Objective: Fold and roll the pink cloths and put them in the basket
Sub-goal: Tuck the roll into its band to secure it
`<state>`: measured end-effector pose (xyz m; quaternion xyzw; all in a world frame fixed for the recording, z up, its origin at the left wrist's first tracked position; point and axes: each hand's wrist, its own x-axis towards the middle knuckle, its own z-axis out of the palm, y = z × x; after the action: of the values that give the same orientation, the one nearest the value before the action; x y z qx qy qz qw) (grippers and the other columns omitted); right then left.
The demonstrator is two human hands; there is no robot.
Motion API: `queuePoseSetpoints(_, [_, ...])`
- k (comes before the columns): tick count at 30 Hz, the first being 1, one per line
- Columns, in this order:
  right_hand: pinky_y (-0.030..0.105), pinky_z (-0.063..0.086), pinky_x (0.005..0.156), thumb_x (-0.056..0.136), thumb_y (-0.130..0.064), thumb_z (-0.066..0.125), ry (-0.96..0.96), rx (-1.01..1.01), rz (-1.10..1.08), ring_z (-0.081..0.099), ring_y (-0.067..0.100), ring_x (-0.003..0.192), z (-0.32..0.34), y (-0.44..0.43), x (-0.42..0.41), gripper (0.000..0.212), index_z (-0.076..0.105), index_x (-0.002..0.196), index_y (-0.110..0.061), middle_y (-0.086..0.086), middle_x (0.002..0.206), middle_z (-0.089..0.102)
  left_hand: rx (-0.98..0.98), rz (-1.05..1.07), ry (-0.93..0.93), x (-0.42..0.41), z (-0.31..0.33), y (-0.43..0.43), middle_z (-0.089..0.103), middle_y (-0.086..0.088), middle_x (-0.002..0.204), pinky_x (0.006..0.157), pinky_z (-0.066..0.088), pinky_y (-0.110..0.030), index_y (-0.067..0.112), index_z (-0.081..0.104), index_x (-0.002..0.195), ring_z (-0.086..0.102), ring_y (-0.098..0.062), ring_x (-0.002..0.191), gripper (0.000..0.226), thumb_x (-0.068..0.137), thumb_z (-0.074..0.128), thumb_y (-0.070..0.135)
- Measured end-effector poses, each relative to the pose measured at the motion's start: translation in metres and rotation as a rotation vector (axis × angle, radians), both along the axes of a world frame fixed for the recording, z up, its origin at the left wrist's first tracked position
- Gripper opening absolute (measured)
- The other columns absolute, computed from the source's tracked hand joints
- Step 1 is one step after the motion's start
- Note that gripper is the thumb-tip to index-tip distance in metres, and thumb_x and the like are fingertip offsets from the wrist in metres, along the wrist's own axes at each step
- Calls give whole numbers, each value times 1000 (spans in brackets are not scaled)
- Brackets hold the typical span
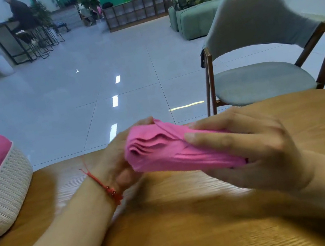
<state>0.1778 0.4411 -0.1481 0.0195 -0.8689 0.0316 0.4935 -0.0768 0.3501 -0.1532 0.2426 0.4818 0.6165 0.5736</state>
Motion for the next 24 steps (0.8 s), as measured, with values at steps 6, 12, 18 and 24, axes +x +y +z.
queuePoseSetpoints(6, [32, 63, 77, 78, -32, 93, 303, -1315, 144, 74, 17, 106, 8, -16, -25, 61, 69, 135, -32, -8, 118, 74, 67, -45, -270, 51, 5, 7, 21, 9, 61, 31, 15, -12, 14, 63, 85, 20, -6, 44, 14, 96, 62, 21])
queuePoseSetpoints(12, [30, 64, 85, 79, -34, 93, 167, -1125, -62, 71, 10, 113, -1, -6, -16, 69, 64, 142, -35, -11, 128, 70, 100, -36, -185, 55, 5, 6, 21, 7, 67, 37, 23, -14, 15, 61, 90, 22, -7, 53, 11, 98, 60, 21])
queuePoseSetpoints(18, [30, 62, 76, 84, -34, 90, -76, -470, -171, 69, 12, 104, 1, 24, -1, 70, 63, 146, -16, -2, 129, 67, 24, -158, 33, 45, 5, -2, 23, 6, 57, 34, 25, -15, 16, 59, 75, 20, -6, 46, 18, 92, 66, 16])
queuePoseSetpoints(24, [33, 63, 78, 74, -29, 96, 5, -1272, 39, 73, 18, 108, 7, 16, -10, 68, 68, 135, -37, -8, 123, 71, 6, -146, 548, 61, -1, 1, 44, -6, 60, 38, 31, -22, 7, 64, 93, 33, -16, 46, 14, 100, 66, 18])
